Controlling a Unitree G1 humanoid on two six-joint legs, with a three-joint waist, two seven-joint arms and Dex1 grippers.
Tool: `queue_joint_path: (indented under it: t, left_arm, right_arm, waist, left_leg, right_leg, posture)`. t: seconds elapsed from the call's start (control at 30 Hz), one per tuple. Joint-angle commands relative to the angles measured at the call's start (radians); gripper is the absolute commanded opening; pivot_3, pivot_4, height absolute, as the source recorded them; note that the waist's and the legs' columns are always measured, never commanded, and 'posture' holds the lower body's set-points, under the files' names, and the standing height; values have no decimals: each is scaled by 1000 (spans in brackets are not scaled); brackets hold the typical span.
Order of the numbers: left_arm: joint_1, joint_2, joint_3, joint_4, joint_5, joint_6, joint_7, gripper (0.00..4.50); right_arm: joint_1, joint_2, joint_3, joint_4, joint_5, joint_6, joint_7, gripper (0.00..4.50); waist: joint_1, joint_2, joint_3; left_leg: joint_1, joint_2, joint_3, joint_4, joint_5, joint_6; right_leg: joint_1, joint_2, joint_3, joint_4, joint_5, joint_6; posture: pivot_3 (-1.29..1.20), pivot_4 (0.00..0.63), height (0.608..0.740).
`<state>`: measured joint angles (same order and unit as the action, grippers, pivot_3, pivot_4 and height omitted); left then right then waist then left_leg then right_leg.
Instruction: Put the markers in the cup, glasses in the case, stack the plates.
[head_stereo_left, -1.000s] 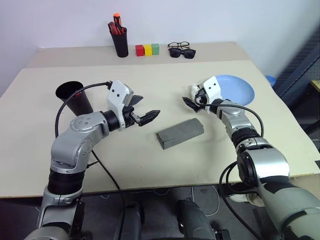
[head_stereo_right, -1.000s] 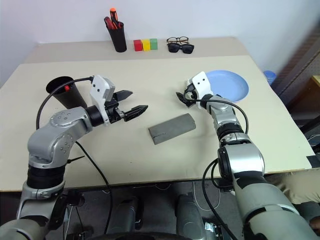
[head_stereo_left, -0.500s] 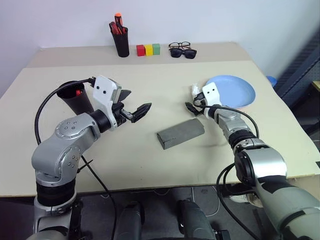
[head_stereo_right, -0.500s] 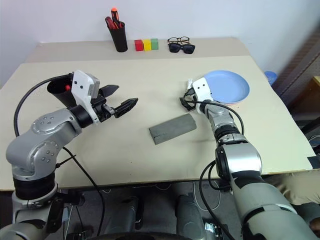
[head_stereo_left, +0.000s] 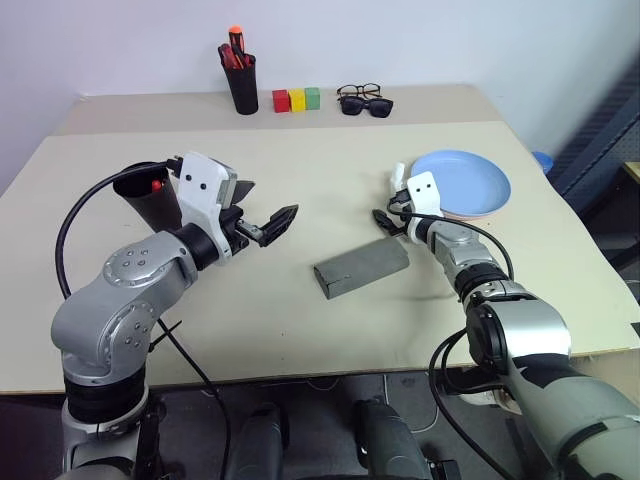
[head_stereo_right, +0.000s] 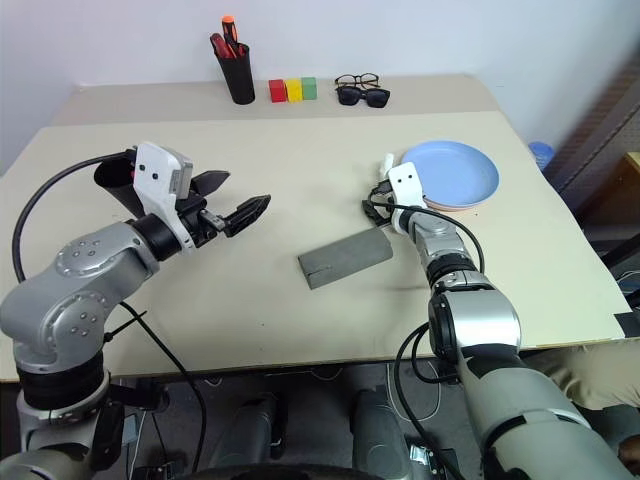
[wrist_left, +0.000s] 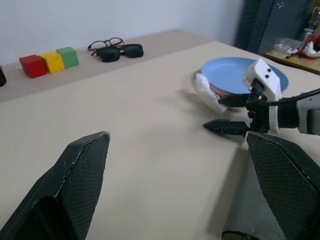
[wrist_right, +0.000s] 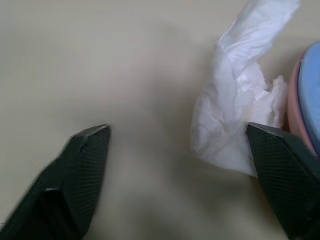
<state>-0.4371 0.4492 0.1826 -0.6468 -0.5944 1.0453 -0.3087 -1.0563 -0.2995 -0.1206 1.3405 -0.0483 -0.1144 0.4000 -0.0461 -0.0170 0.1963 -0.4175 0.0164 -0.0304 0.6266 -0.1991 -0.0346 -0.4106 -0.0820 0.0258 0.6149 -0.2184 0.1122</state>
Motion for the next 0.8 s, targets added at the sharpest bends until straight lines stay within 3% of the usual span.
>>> queue_joint_path:
  t: [0.03,0.2,0.63,0.8]
  left_arm:
    - [3,5,34,-61,-20,9,29,4500]
    - [18,11,42,-78,-35,20,52,4500]
    - [2,-18,-12,-24,-34,-28,51,4500]
    - [-15,-35,-44,22,-22,-68,34,4500]
  right_arm:
    - [1,-3,-19,3,2,5,-41,2663]
    - [0,-7,-23,3,0,5,-62,50]
    - [-32,-49,-64,-65,55,-160,20,50]
    - [-68,-149,-86,-113,70,-211,10,50]
  waist:
    - [1,0,0]
    - [0,0,0]
    - [1,0,0]
    - [3,0,0]
  left_leg:
    - [0,0,0,0,0,0]
    - [0,0,0,0,0,0]
    - [0,0,0,0,0,0]
    - [0,0,0,0,0,0]
  right_leg:
    - [0,0,0,0,0,0]
    - [0,0,0,0,0,0]
    - [0,0,0,-1,0,0]
    - [0,0,0,-1,0,0]
  posture:
    - [0,150,740]
    - [0,150,740]
    - [0,150,740]
    - [0,150,740]
